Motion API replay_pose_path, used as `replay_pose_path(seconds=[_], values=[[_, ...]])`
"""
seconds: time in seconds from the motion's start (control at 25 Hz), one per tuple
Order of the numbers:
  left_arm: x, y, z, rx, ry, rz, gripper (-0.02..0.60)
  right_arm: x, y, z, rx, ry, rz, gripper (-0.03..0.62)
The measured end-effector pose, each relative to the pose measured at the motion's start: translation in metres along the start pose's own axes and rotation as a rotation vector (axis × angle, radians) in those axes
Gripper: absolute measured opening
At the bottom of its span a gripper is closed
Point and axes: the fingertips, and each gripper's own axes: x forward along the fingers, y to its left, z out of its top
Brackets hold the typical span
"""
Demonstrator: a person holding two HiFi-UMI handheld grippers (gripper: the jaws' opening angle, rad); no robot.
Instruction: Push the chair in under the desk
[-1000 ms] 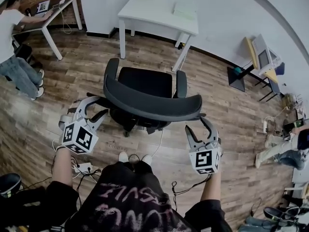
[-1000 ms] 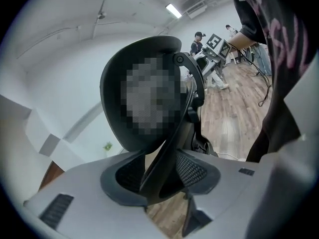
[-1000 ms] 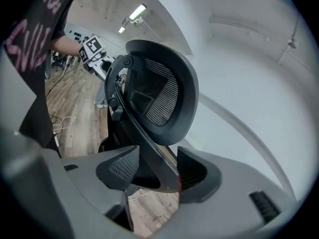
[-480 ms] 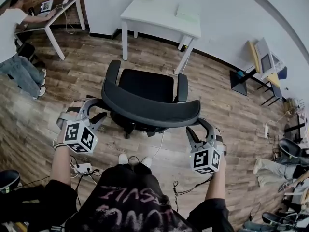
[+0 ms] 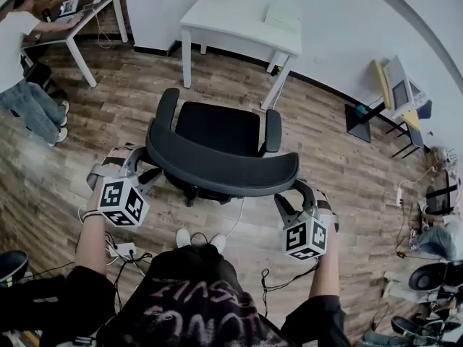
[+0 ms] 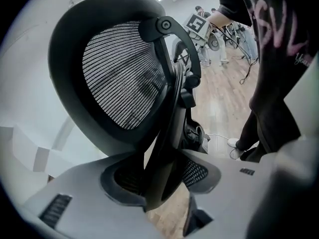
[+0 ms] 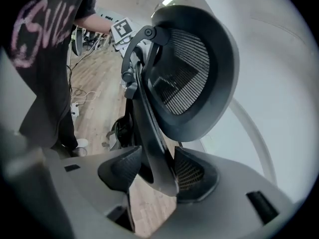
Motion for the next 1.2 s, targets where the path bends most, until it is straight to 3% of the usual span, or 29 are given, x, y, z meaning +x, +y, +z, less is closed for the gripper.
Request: replay_pose_path(seconds=[0.68,0.92,1.2], values=[[0.006,0.002,0.001,0.030,0.035,-0.048,0.222,0.028,0.002,-0.003,-0.121,0.073,0.058,0.218],[0.011,0.001,-0.012,0.102,0.168,-0.039,0.209,0.029,0.003,-0.003,-0.125,0.079,0.070,0.217],[0.016,0.003,-0.013,0.087,0.151,-0.022,0.206,0.032,0.002,-0.004,-0.131,0.081,0.047,0.215]])
